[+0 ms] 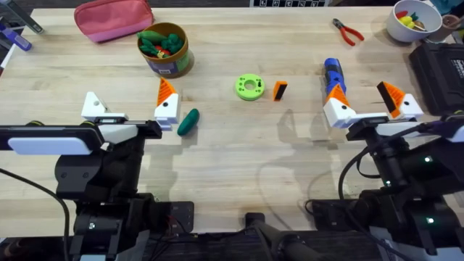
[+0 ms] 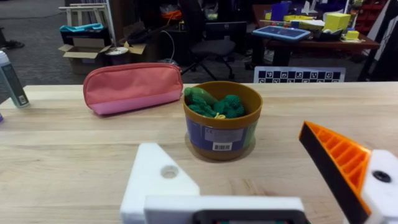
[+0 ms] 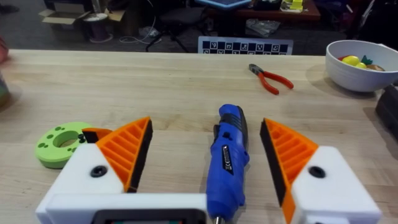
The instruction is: Pick up the gripper from the table and insert it into the empty holder that is missing its gripper. Then pick up a screw, insert it into the mounting hole, and use the screwdriver to tighten it. Finally, clean up the table by picking up the vegetable and placing it into the bucket.
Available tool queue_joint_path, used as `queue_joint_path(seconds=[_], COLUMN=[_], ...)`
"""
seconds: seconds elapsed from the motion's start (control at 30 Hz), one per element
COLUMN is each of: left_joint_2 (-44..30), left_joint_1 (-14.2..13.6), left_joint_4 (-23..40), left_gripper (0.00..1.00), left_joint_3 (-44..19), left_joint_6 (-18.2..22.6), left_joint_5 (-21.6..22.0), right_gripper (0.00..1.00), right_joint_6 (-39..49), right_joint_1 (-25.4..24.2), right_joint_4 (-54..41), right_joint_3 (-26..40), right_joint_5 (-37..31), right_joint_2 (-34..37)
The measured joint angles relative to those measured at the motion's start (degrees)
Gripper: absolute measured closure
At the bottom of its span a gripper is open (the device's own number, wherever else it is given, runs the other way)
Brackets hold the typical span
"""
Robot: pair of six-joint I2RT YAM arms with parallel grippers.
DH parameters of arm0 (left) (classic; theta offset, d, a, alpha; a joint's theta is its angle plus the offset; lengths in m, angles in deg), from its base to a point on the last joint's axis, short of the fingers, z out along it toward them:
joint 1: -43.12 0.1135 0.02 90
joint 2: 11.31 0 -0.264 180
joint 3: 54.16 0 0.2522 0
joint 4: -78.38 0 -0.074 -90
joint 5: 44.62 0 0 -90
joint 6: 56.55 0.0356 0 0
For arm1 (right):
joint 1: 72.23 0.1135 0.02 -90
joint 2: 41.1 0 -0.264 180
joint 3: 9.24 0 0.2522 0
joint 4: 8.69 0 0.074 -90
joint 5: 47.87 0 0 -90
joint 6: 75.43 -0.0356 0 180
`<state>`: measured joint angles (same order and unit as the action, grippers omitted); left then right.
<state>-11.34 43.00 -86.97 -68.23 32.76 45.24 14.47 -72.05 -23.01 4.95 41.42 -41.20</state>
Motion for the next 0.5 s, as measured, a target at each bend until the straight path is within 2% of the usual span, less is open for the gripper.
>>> queue_joint_path(seconds=[0.37,0.5], left_joint_2=[0.00,0.00], left_joint_1=[0.00,0.00], left_joint_4=[-0.44,-1.26], left_gripper=[0.014,0.015], left_joint_3=[0.00,-0.38], left_joint_6=[0.00,0.02], left_joint_5=[0.00,0.02], right_gripper=[0.008,0.008], right_joint_6=[0.00,-0.09], right_joint_1=[0.00,0.00], right_joint_4=[0.41,9.62], right_joint_3=[0.00,-0.04], right_joint_5=[0.01,0.31], right_joint_2=[0.00,0.17])
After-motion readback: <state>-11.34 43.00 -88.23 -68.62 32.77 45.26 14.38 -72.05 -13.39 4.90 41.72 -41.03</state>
